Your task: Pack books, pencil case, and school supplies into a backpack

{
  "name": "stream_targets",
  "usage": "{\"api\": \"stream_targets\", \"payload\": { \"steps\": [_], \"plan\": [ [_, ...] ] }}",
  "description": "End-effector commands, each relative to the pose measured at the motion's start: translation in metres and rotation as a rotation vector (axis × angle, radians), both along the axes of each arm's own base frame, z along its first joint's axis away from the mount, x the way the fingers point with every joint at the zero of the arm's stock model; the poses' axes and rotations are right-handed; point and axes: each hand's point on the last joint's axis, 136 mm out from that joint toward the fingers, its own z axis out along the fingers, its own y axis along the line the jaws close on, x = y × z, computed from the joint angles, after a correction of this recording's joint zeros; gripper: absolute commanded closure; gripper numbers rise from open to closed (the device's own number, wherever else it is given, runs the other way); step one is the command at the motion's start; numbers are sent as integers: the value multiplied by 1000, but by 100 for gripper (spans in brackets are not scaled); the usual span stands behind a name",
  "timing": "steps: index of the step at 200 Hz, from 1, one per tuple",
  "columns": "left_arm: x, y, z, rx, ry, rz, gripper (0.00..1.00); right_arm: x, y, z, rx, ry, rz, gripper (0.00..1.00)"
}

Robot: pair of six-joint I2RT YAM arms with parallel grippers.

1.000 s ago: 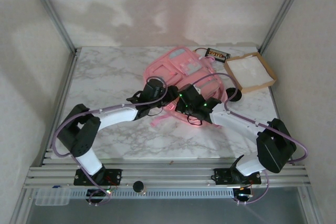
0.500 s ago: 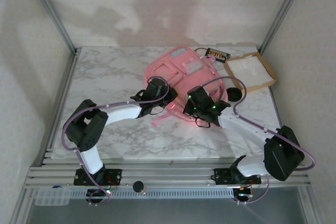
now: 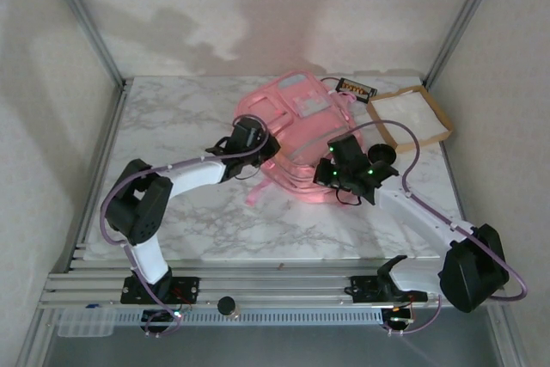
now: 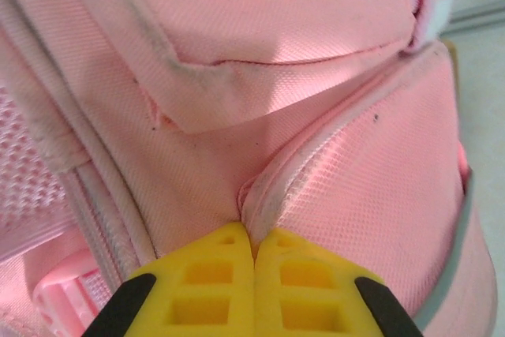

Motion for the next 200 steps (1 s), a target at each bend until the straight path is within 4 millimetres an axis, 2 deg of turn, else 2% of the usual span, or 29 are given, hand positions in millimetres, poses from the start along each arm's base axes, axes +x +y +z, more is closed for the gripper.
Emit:
{"api": "stream_targets", "payload": {
  "steps": [1, 11, 31, 51, 56, 64, 73, 80, 89, 99, 117, 142, 154, 171, 180, 200],
  "plan": [
    [41, 99, -11, 232, -36, 254, 100, -3, -19, -11, -139, 50, 12, 100],
    [47, 112, -8, 251, -41, 254, 100, 0, -10, -8, -130, 37, 30, 100],
    [61, 131, 0, 283, -68, 238, 100, 4, 28, -4, -74, 7, 118, 100],
    [68, 130, 10, 266, -79, 174, 100, 12, 58, -16, -52, 12, 160, 100],
    [67, 127, 13, 249, -77, 154, 97, 17, 63, -19, -40, 8, 165, 100],
    [63, 121, 18, 212, -78, 117, 90, 12, 81, -20, -28, -3, 208, 100],
    [56, 114, 26, 163, -85, 88, 74, 15, 88, -19, -28, -23, 214, 100],
    [47, 110, 31, 126, -89, 74, 64, 17, 89, -19, -25, -38, 212, 100],
    [36, 110, 34, 84, -76, 80, 57, 18, 88, -21, -26, -50, 209, 100],
    [23, 107, 35, 33, -54, 93, 52, 20, 88, -24, -41, -60, 214, 100],
    [-3, 86, 32, -84, -11, 79, 46, 23, 93, -28, -53, -73, 256, 100],
    [-27, 53, 34, -225, 17, 73, 46, 26, 96, -30, -66, -98, 285, 100],
    [-34, 36, 42, -261, 2, 68, 46, 25, 97, -31, -70, -105, 304, 100],
    [-38, 18, 39, -281, 39, 77, 49, 26, 95, -32, -81, -113, 308, 100],
    [-41, 14, 32, -300, 72, 98, 51, 25, 95, -31, -79, -120, 316, 100],
    [-43, 21, 18, -316, 101, 185, 54, 24, 95, -32, -78, -125, 323, 100]
  ]
}}
